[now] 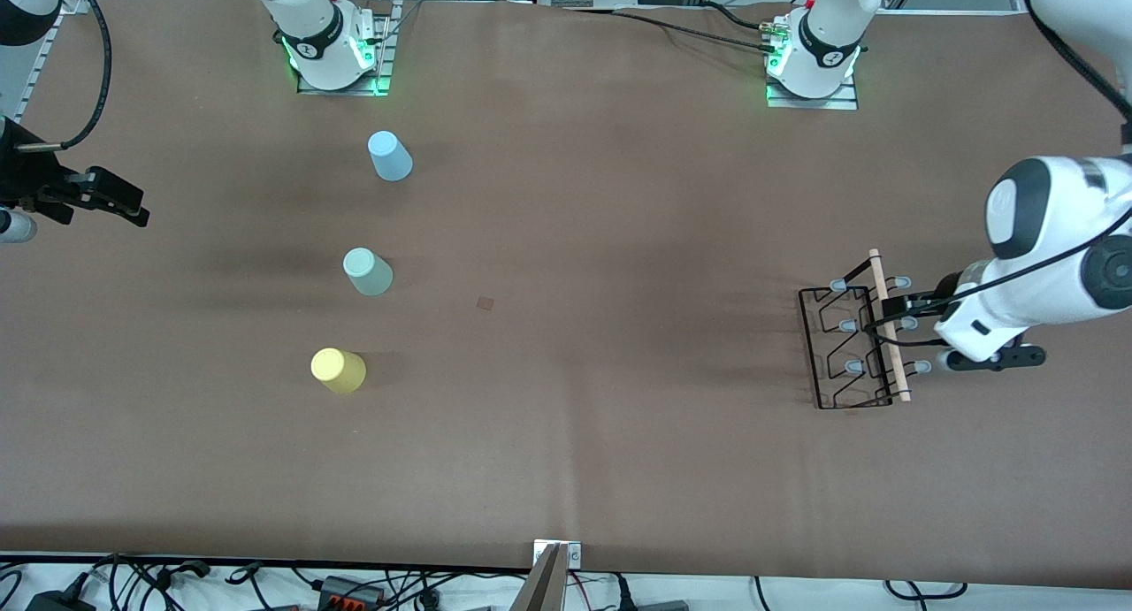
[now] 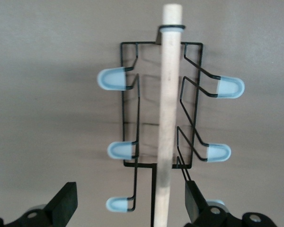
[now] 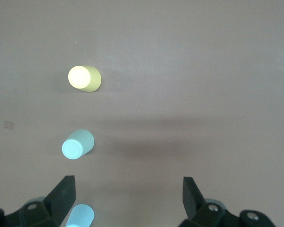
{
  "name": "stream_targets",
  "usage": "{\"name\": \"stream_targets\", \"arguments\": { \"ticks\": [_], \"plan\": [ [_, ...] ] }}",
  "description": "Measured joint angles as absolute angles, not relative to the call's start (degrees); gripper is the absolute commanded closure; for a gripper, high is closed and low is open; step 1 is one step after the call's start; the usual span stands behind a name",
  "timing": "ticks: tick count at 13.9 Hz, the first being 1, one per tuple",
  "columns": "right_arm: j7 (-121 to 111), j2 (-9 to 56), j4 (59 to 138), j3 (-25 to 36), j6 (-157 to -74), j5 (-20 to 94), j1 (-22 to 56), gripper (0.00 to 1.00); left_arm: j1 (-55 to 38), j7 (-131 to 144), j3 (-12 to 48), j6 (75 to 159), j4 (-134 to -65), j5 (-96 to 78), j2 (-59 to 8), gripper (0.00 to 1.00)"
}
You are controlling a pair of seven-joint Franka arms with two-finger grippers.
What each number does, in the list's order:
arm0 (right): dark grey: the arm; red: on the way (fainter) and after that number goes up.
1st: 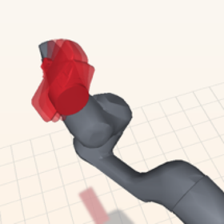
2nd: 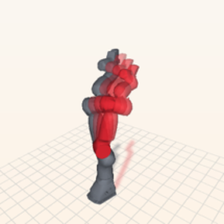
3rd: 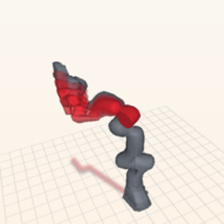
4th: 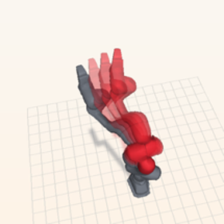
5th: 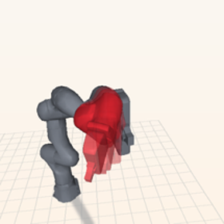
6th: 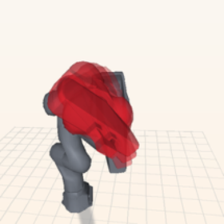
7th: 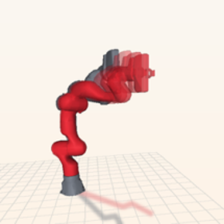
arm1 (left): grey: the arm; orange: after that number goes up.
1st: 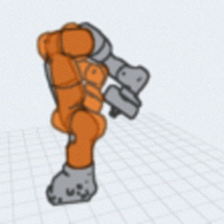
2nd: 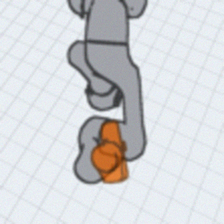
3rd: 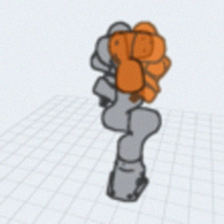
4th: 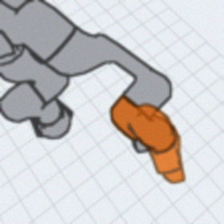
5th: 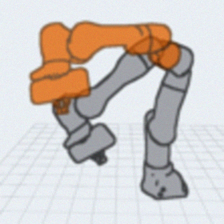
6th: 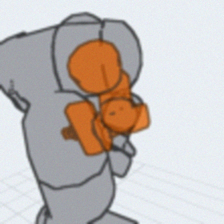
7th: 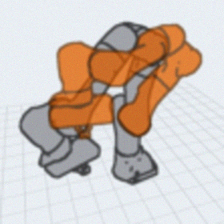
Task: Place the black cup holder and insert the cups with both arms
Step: 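Grasp the holder's wooden handle with the left gripper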
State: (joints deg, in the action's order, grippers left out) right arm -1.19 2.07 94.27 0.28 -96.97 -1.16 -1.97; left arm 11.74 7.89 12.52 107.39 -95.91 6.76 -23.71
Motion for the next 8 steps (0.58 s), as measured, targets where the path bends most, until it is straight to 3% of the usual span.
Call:
{"name": "stream_targets", "arguments": {
  "ticks": [8],
  "plan": [
    [-1.2,2.07,94.3,0.27,-97.0,-1.16,-1.96,0.0,10.31,7.95,12.98,107.37,-95.61,6.77,-24.87,0.0]
  ]
}}
